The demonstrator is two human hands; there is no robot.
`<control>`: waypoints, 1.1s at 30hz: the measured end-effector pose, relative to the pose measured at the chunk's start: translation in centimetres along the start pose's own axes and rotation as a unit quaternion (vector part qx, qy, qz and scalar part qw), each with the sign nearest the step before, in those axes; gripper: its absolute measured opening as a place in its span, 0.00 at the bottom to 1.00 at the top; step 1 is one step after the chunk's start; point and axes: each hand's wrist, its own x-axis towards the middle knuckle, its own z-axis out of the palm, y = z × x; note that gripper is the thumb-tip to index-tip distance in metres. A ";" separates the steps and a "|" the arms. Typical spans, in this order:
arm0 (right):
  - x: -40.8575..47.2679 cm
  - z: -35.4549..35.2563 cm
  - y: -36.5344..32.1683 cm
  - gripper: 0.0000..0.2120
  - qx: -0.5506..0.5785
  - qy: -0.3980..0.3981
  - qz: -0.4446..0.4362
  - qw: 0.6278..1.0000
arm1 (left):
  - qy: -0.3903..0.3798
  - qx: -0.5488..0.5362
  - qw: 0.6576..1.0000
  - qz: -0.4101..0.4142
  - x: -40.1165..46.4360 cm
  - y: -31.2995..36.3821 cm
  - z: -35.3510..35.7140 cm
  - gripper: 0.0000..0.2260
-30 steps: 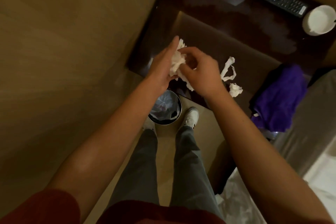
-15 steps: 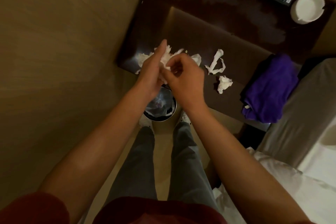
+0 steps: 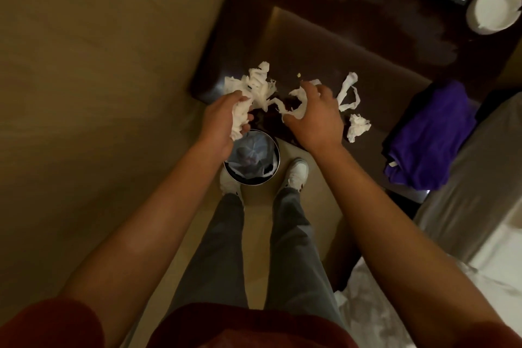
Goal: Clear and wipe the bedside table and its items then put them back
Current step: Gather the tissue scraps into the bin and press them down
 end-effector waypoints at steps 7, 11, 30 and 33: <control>0.7 1.8 1.1 0.16 0.027 -0.005 0.067 0.997 | -0.032 0.006 0.999 -0.013 -0.1 -0.4 -1.0 0.14; -0.7 0.4 -0.2 0.08 0.150 0.058 0.055 0.986 | -0.064 -0.010 0.997 -0.030 -0.1 -0.7 -1.0 0.16; 2.2 3.6 -7.6 0.35 0.004 -0.002 -0.069 0.998 | 0.027 -0.011 0.998 0.057 -0.6 0.5 -5.6 0.04; 3.4 5.3 -8.1 0.36 -0.064 -0.021 -0.075 0.995 | 0.034 -0.023 0.998 0.047 -0.7 0.3 -6.4 0.04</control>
